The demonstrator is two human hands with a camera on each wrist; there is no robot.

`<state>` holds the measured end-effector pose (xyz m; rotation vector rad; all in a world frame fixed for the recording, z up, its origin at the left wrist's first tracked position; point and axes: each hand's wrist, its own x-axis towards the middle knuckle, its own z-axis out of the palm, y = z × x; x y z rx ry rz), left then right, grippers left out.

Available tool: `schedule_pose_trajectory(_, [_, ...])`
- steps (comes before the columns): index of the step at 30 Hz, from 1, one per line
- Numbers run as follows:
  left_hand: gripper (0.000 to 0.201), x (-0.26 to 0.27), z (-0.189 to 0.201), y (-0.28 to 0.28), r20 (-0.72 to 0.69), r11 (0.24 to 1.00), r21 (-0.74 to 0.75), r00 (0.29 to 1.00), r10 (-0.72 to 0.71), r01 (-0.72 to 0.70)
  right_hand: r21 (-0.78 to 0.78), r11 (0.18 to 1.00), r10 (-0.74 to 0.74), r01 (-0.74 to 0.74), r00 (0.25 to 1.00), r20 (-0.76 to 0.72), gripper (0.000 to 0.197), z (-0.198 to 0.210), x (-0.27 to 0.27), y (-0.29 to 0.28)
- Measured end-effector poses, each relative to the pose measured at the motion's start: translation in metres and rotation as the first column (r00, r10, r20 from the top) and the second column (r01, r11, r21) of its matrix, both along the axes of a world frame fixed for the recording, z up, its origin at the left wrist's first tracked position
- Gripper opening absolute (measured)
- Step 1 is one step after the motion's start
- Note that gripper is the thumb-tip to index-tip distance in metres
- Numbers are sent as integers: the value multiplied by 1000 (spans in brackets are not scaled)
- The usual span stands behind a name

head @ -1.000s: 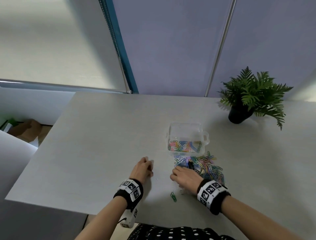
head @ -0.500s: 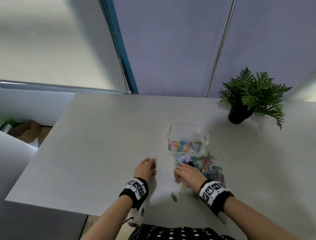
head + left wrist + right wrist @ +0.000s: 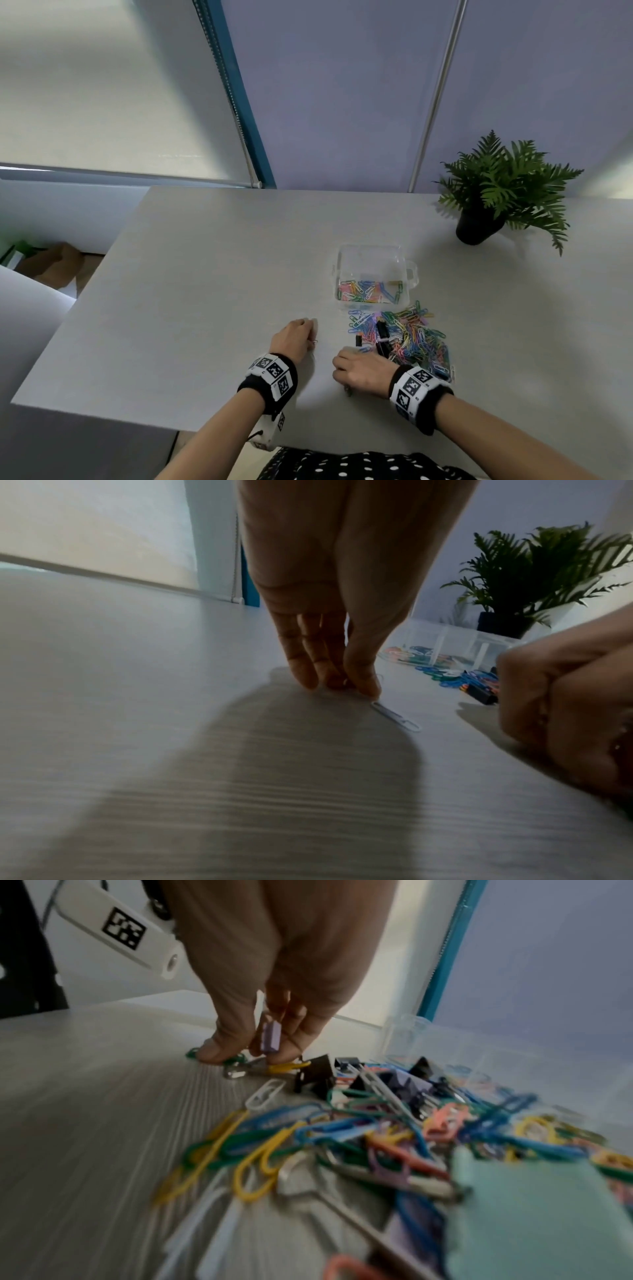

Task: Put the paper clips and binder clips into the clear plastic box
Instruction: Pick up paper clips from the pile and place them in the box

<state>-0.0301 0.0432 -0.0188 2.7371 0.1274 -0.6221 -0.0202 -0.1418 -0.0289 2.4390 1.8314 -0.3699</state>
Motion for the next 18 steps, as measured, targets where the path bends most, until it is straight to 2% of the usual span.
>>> schedule_pose_trajectory(1, [8,0,2,0,-19,1000,-14,1000,13,-13,13,1000,-18,19,999,-38,10,-3,2,-3])
schedule_pose_trajectory(3, [8,2,7,-1,-18,998,-60,999,32,-33,37,992,-110,124,954,-277,7,-4,4,-6])
schedule_pose_trajectory(5, [6,7,14,-5,30,979,-192,996,80,-73,58,943,-255,327,827,-502,9,1,6,-11])
schedule_pose_trajectory(7, [12,16,25,-14,53,914,-388,987,150,-118,99,812,-365,576,632,-684,8,12,12,-16])
schedule_pose_trajectory(9, [11,32,36,-25,68,852,-503,976,208,-147,107,609,-419,786,433,-798,13,27,24,-19])
schedule_pose_trajectory(10, [7,43,41,-31,83,832,-534,970,227,-149,113,513,-440,851,373,-817,12,34,32,-21])
schedule_pose_trajectory(12, [11,64,46,-41,123,819,-557,961,249,-141,142,372,-471,917,319,-822,9,45,51,-24])
schedule_pose_trajectory(14, [13,83,49,-49,143,835,-535,961,236,-126,162,277,-480,947,283,-830,8,51,73,-26])
schedule_pose_trajectory(16, [15,95,50,-55,141,869,-486,972,187,-97,158,232,-517,960,259,-816,8,52,90,-25])
schedule_pose_trajectory(18, [20,95,51,-55,172,908,-418,978,120,-38,135,255,-571,957,262,-778,6,51,101,-22])
